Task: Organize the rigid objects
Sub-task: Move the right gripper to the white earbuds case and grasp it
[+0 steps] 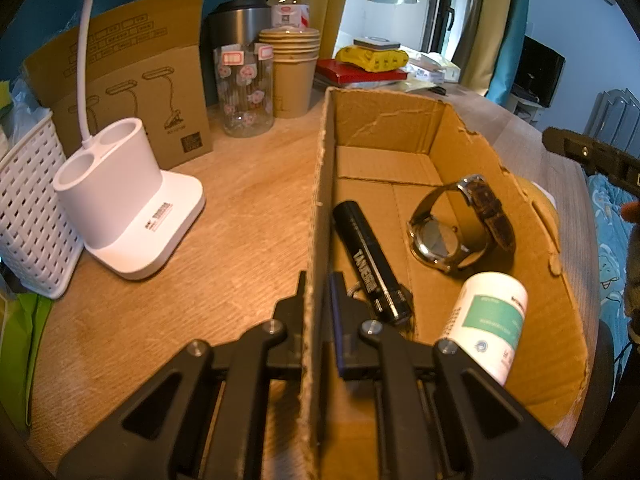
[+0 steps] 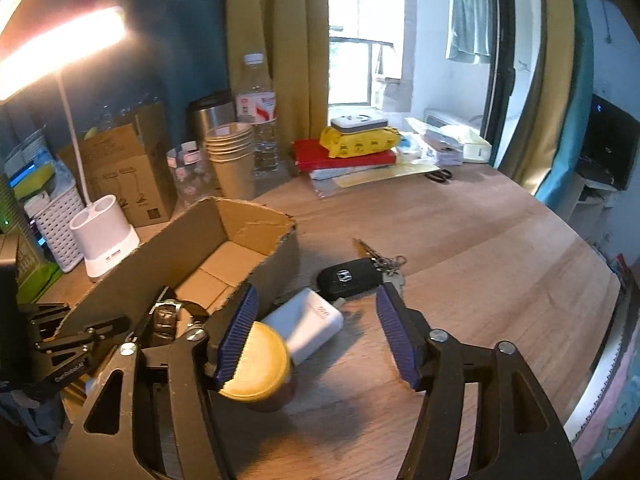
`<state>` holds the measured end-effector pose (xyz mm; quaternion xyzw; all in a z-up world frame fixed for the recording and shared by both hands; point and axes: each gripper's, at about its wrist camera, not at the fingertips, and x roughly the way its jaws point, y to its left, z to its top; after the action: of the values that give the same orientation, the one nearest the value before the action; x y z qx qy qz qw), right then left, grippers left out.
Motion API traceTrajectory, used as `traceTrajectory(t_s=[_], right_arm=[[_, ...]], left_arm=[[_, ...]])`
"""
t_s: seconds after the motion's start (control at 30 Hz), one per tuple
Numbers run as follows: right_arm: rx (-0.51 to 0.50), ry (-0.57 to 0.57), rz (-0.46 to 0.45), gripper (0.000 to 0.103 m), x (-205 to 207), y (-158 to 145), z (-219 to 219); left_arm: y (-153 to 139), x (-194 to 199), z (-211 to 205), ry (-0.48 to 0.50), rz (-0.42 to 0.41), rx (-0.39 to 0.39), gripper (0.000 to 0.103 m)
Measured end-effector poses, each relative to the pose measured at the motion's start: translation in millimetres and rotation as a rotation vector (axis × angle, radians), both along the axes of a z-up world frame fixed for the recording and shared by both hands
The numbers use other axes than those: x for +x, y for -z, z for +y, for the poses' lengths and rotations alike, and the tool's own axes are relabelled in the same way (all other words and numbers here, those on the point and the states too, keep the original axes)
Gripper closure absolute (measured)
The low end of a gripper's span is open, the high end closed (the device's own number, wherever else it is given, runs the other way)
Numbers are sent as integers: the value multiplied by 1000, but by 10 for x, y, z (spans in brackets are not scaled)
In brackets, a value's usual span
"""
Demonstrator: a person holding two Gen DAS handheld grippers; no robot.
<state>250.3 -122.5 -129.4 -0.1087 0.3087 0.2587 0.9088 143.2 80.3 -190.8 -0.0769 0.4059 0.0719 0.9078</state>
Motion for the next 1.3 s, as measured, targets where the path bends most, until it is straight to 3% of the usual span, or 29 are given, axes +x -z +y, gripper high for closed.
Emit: traceTrajectory(t_s=[0.47,0.8,1.3], right_arm=[[24,117,-5,33,171,47,-371],[11,217,41,33,407,275,-643],[-32,207,109,32,540,642,-665]], left_arm=[[0,2,6,0,-2,1,93],[-5,6,-13,0,-3,3,93],[-3,5,-13,0,-4,3,93]])
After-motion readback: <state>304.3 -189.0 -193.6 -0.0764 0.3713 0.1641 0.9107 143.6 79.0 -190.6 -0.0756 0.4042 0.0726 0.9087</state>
